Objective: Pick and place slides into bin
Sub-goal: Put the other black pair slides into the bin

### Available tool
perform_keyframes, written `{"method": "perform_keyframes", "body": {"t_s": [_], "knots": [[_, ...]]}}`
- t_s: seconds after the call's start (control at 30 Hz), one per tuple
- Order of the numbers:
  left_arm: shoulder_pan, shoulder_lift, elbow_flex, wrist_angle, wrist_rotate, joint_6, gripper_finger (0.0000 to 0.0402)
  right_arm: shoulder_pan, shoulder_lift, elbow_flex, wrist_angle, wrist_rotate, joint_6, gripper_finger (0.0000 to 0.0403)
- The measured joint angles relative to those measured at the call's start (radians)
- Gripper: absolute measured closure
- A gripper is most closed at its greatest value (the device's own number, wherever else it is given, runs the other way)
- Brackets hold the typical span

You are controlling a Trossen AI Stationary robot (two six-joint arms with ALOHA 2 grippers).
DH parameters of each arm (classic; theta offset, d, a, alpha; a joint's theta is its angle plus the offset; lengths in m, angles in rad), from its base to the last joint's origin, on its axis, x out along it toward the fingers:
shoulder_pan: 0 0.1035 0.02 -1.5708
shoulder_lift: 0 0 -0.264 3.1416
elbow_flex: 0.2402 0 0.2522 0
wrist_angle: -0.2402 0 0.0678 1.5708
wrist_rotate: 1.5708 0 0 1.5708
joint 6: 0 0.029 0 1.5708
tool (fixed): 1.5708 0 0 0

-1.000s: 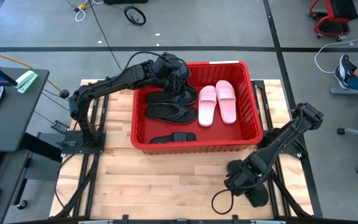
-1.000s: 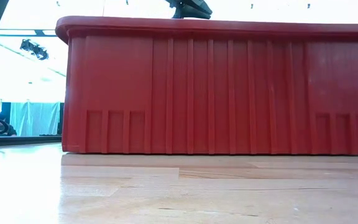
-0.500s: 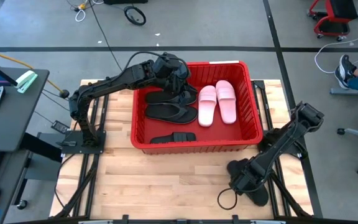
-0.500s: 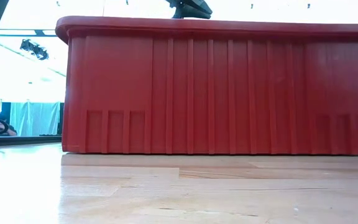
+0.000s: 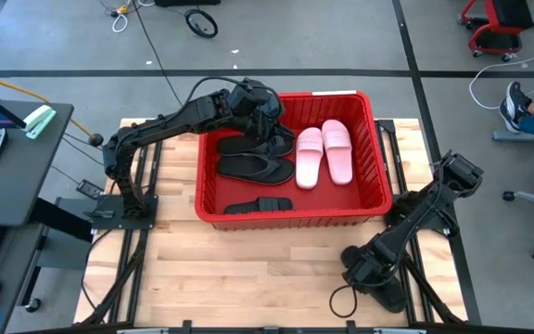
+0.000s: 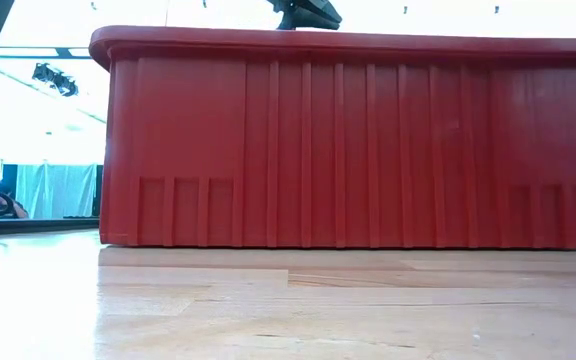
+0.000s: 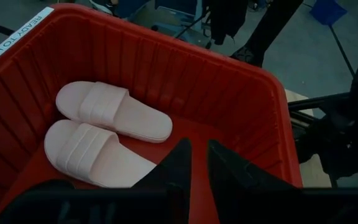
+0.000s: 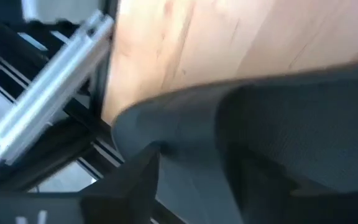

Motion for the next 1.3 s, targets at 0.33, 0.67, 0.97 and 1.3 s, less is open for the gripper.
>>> {"method": "perform_keyframes", "body": {"t_s": [0.33, 0.67, 0.97, 1.3], "knots": [[0.000, 0.000, 0.000, 0.000, 0.000, 0.000, 0.0338, 0.003, 0.000, -0.009, 0.002, 0.002, 0.140, 0.0352], [0.000, 0.000, 0.000, 0.043, 0.000, 0.002, 0.0346, 0.017, -0.032, 0.273, -0.085, -0.039, 0.206, 0.0393], [0.001, 0.000, 0.000, 0.062, 0.000, 0.002, 0.0339, 0.072, -0.031, 0.748, -0.639, 0.045, 0.196, 0.0394], [0.000, 0.000, 0.000, 0.063, 0.000, 0.049, 0.0349, -0.018, -0.112, 0.945, -0.838, 0.436, 0.164, 0.0394]]}}
